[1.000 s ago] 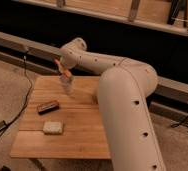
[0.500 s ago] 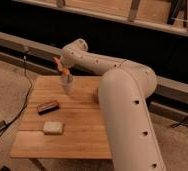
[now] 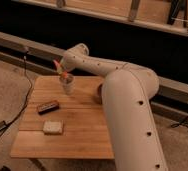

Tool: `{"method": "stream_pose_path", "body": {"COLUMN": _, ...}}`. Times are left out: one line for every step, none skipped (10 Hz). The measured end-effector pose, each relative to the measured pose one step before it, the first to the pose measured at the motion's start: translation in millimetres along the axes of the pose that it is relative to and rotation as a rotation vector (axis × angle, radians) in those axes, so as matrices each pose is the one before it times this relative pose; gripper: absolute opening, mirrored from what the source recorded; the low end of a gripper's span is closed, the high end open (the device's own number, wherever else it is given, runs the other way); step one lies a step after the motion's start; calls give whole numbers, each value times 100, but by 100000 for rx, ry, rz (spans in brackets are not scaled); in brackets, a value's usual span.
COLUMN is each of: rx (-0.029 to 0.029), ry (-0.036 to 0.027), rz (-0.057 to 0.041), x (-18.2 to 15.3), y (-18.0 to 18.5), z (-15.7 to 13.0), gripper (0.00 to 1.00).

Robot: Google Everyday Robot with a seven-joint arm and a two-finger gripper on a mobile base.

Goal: Place the pepper in the ceramic cup

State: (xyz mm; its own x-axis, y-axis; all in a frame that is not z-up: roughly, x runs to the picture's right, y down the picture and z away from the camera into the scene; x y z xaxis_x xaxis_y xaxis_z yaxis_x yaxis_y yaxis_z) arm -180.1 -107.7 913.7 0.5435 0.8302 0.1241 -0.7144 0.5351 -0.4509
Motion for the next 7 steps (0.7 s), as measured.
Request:
{"method": "stream_pose_path", "body": {"rx": -399, "ry": -13, "rz": 382, "x": 400, "y": 211, "z": 58, "gripper": 4}}
{"method": "stream_pose_path", "body": {"rx": 7, "ry": -44, "rz": 146, "x": 387, "y": 71, "z": 48, "gripper": 14}}
{"method": "stream_pose_path", "body": {"rx": -120, "ry": -248, "rz": 612, "x": 237, "y": 112, "z": 35, "gripper": 22}}
{"method": "stream_pose_path", "body": {"rx": 371, "ry": -583, "rz": 368, "x": 97, "y": -3, "z": -54, "gripper": 31}}
{"method": "stream_pose_path", "body": {"rx": 669, "ry": -1117, "rz": 335, "x": 69, "y": -21, "z": -205, "gripper": 43}}
{"method": "stream_pose_path", "body": {"rx": 382, "ry": -582, "rz": 158, "x": 95, "y": 9, "z": -147, "gripper": 52}}
{"method": "stream_pose_path", "body": {"rx": 293, "ry": -577, "rz": 399, "x": 272, "y": 109, "z": -155, "gripper": 64}}
